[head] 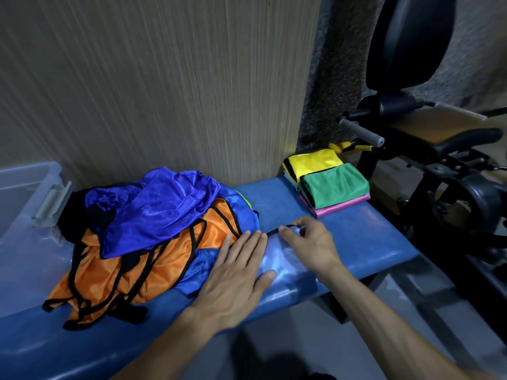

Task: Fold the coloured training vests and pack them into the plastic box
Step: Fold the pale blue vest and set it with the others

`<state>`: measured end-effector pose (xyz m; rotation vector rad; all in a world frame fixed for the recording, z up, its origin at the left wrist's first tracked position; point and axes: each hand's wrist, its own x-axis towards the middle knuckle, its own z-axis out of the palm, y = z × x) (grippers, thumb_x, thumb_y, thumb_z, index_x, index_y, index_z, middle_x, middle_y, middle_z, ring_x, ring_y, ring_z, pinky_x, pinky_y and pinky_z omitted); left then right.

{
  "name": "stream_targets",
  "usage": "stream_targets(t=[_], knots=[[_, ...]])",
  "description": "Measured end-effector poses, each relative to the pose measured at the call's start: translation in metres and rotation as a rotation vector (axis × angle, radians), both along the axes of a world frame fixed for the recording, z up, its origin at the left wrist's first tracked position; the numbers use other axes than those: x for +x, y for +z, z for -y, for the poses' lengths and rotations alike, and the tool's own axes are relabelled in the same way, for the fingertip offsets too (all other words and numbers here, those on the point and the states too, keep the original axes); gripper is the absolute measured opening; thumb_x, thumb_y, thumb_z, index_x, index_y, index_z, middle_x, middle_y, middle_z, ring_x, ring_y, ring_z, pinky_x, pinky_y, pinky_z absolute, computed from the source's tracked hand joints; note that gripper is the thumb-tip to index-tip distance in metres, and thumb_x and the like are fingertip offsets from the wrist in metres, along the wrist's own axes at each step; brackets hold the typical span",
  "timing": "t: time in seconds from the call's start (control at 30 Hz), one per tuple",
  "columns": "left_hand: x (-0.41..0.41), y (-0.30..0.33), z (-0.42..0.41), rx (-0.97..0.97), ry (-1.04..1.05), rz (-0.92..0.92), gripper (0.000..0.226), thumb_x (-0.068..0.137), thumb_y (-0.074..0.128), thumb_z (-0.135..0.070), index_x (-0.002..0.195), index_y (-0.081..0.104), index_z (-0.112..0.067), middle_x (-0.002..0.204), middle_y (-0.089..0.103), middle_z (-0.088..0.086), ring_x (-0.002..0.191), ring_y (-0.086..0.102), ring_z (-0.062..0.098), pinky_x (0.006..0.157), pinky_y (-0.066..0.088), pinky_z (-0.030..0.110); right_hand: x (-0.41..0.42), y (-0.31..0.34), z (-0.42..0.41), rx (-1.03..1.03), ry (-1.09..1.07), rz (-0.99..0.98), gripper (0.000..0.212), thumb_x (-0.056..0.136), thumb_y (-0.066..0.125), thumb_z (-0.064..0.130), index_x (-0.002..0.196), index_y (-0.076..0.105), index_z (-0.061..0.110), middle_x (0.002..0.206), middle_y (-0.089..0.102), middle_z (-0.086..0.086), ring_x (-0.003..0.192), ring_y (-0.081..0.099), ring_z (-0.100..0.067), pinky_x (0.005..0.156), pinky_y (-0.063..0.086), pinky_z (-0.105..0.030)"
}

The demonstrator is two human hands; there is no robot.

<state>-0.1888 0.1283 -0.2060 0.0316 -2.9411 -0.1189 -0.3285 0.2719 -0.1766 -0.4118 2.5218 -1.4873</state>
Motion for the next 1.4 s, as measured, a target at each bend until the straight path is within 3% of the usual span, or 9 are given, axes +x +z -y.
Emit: stream_targets(t=[0.27,0.4,0.6,0.7,0.87,1.03,1.13,1.23,1.4], knots=[[-0.041,0.001,-0.044,0.031,-0.166,0.046,0.078,0.099,0.025,-0.064,0.162,-0.003,-0.03,0.17,-0.01,-0.004,0.156,-0.009,0.02,0.126,-0.003,0.045,-0.074,0.003,-0.061,0.073,-0.114,0.054,0.023,0.077,0.083,0.03,0.077,0.069,0.011,0.071,0.069,-0.002,0.069,0.061,-0.019,0.072,0.052,-0.037],[-0.072,0.001,-0.068,0.073,-0.224,0.015,0.071,0.096,0.037,-0.06,0.16,0.015,-0.039,0.171,0.005,-0.004,0.156,0.007,0.023,0.125,0.016,0.04,-0.111,0.001,-0.1,0.082,-0.18,0.054,0.04,0.057,0.09,0.041,0.077,0.068,0.014,0.068,0.071,-0.003,0.069,0.068,-0.027,0.073,0.055,-0.042],[-0.123,0.006,-0.083,0.01,-0.221,0.0,0.061,0.098,0.041,-0.051,0.156,0.033,-0.034,0.167,0.022,0.003,0.153,0.02,0.03,0.119,0.031,0.046,-0.133,-0.003,-0.124,0.109,-0.258,-0.273,0.023,0.083,0.082,0.027,0.094,0.067,0.014,0.08,0.063,0.003,0.073,0.058,-0.012,0.064,0.039,-0.014],[-0.139,0.006,-0.084,-0.036,-0.224,0.028,0.06,0.103,0.037,-0.05,0.159,0.023,-0.033,0.169,0.012,0.003,0.154,0.011,0.03,0.121,0.025,0.046,-0.143,-0.012,-0.121,0.141,-0.225,-0.434,0.022,0.088,0.078,0.029,0.098,0.067,0.014,0.093,0.06,-0.003,0.083,0.056,-0.018,0.073,0.037,-0.026],[-0.14,0.005,-0.082,-0.059,-0.238,0.04,0.061,0.105,0.032,-0.05,0.161,0.016,-0.032,0.17,0.007,0.003,0.153,0.008,0.031,0.122,0.021,0.045,-0.15,-0.015,-0.117,0.193,-0.225,-0.518,0.025,0.09,0.075,0.033,0.101,0.067,0.012,0.098,0.056,-0.004,0.08,0.054,-0.018,0.072,0.039,-0.029],[-0.111,0.03,-0.059,0.009,-0.23,0.032,0.061,0.103,0.028,-0.054,0.161,0.019,-0.034,0.17,0.007,-0.003,0.153,0.004,0.023,0.123,0.013,0.04,-0.141,-0.004,-0.106,0.395,-0.303,-0.556,0.03,0.093,0.067,0.043,0.107,0.065,0.017,0.114,0.055,-0.01,0.098,0.059,-0.039,0.082,0.048,-0.049],[-0.088,0.049,-0.021,0.004,-0.165,-0.08,0.054,0.105,0.038,-0.05,0.156,0.035,-0.031,0.165,0.026,-0.004,0.148,0.021,0.022,0.12,0.023,0.039,-0.123,0.012,-0.082,0.305,-0.206,-0.657,0.03,0.094,0.064,0.041,0.109,0.065,0.015,0.113,0.056,-0.011,0.102,0.056,-0.04,0.082,0.049,-0.052],[-0.06,0.064,0.026,0.04,-0.045,-0.258,0.042,0.097,0.046,-0.042,0.134,0.06,-0.025,0.138,0.055,-0.003,0.126,0.049,0.024,0.105,0.045,0.044,-0.092,0.023,-0.037,0.19,-0.005,-0.781,0.021,0.093,0.07,0.03,0.103,0.067,0.012,0.102,0.059,-0.008,0.094,0.059,-0.034,0.08,0.05,-0.048],[0.007,0.082,0.101,0.078,0.37,-0.346,0.035,0.079,0.069,-0.048,0.107,0.062,-0.028,0.112,0.057,-0.005,0.105,0.054,0.027,0.088,0.049,0.048,-0.026,0.026,0.036,0.073,0.38,-0.764,0.021,0.091,0.063,0.036,0.102,0.065,0.018,0.099,0.06,0.001,0.092,0.063,-0.026,0.082,0.053,-0.044]])
